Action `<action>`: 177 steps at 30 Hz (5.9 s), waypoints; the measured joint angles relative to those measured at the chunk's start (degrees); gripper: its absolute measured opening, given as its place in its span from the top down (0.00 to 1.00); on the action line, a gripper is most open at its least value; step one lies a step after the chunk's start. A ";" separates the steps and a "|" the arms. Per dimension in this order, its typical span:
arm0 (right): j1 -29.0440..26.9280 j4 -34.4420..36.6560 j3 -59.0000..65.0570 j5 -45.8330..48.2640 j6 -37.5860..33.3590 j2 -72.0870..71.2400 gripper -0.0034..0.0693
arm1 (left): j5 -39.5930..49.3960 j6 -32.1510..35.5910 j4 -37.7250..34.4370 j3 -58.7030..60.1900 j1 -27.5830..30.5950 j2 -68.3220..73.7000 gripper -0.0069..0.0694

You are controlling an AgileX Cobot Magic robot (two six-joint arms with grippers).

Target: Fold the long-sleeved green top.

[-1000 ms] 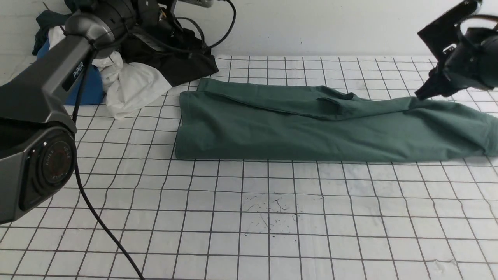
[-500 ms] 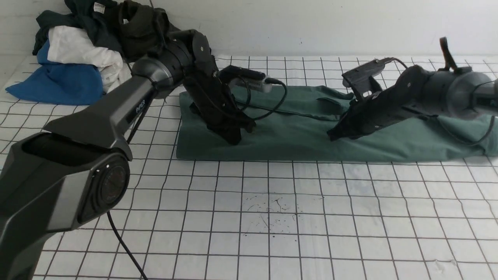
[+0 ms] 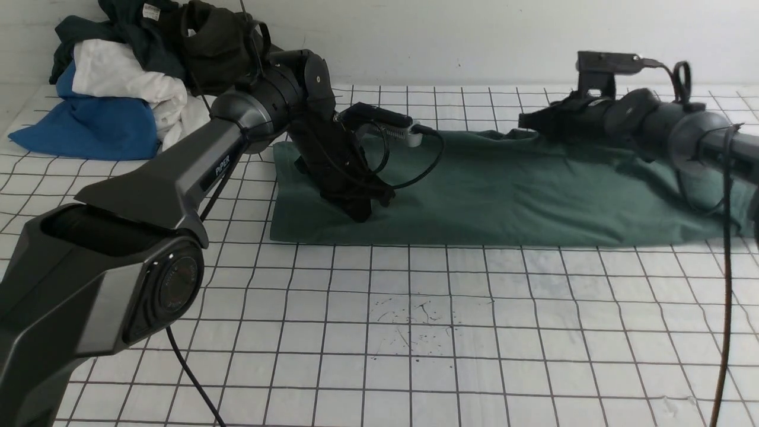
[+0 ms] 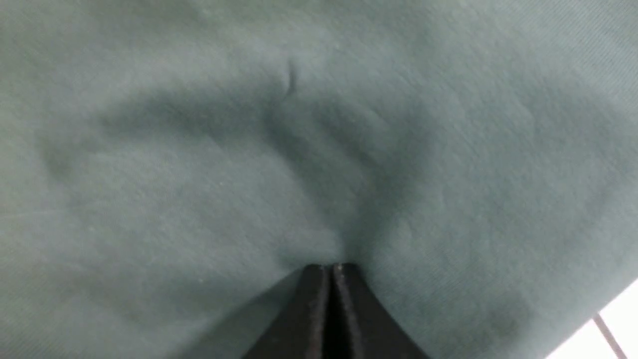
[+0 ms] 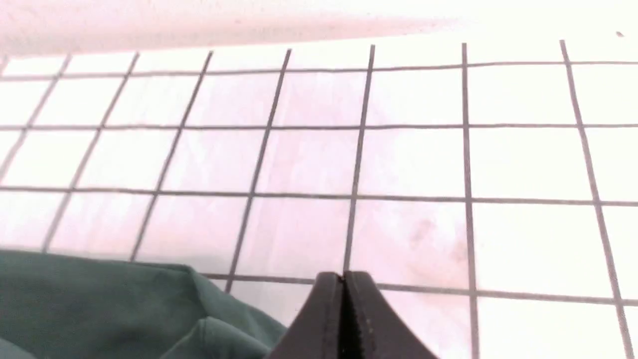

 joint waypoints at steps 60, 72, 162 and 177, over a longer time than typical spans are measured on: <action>-21.75 -37.60 8.10 41.80 10.74 -12.27 0.97 | 2.81 0.02 19.03 55.53 -0.19 -68.31 0.92; -22.51 -37.58 6.90 39.71 21.52 -16.56 0.92 | 2.61 -6.14 25.33 57.79 -0.19 -74.65 0.92; 22.63 -15.09 -9.24 34.67 10.40 -10.10 0.97 | -28.28 -27.62 27.46 100.60 -0.39 -106.56 0.92; 22.63 -53.33 10.87 50.70 29.17 -57.58 0.97 | -47.26 -22.66 28.13 119.19 -3.32 -140.74 0.92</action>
